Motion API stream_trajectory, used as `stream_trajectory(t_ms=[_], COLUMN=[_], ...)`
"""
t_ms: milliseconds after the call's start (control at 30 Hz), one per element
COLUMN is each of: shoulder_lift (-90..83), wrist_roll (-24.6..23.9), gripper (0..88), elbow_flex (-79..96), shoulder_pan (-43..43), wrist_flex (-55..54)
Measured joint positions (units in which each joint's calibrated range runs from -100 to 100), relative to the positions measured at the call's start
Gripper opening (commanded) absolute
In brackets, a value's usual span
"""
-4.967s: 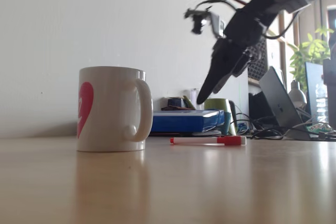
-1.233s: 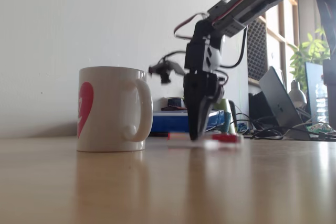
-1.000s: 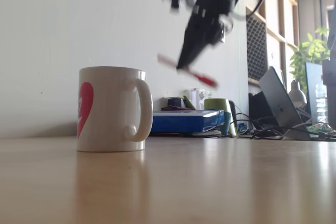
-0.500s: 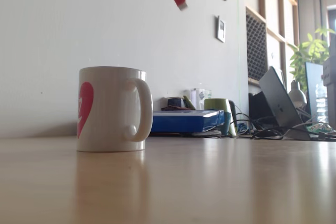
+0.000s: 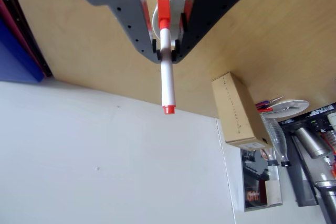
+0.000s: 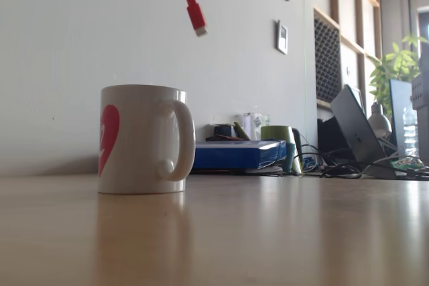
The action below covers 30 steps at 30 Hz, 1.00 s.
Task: Grab the pen and place it in the cup.
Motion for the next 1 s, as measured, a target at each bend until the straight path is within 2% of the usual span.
stream_trajectory(t_ms=[400,600,1000], shoulder_lift=[12.80,21.73,34.19], wrist_roll=[0.34,0.29,-1.61], gripper=[1.0,1.0,1.0], elbow_flex=[0.98,-2.30,-8.87], shoulder_pan=[-5.17,-4.80,3.84], wrist_flex=[-9.92,-14.15,-16.69])
